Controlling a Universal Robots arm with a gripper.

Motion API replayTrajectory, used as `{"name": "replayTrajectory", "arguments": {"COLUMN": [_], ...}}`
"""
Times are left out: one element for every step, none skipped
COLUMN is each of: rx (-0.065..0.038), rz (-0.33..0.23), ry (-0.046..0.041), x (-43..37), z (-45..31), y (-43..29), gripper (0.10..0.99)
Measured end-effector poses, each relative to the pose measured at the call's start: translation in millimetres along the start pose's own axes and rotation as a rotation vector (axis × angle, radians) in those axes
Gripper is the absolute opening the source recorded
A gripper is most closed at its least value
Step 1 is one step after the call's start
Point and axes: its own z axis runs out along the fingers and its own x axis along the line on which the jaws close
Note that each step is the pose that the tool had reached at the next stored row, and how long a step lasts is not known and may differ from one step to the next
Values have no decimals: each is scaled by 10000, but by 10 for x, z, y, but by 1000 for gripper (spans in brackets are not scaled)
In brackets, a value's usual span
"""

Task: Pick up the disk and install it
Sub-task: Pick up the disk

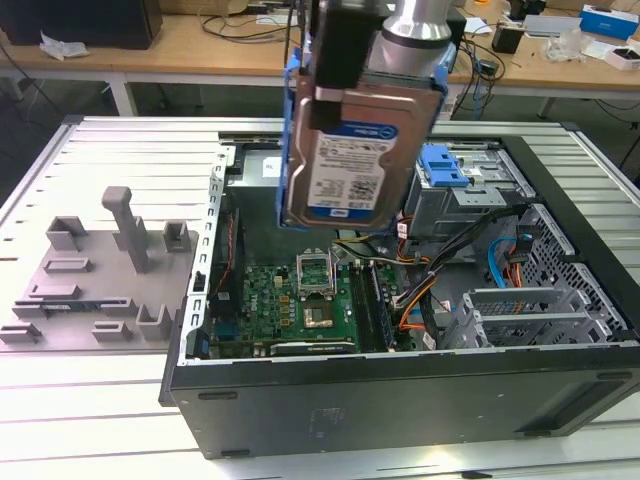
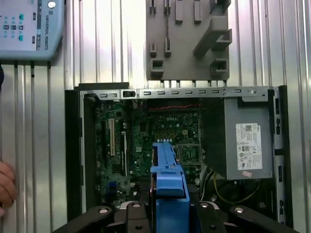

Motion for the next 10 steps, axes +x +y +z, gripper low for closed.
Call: {"name": "replayTrajectory", "arguments": {"rx": [-1,-1,0,-1,0,-1,-1,-1,0,-1], "rz": [-2,-1,-3,-3,-2,-3,-5,-4,-5,-6], "ry": [2,2,1,2,1,1,2,1,1,1], "x": [34,50,72,100,119,138,162,171,173,173], "z": [-5,-7,-10,-14,-16,-18,-21,-21,-21,-21], "y": [-75,-112,-163,-227,-260,-294,-332,-341,-342,-341], "gripper": [369,369,369,369,369,369,369,369,369,369]}}
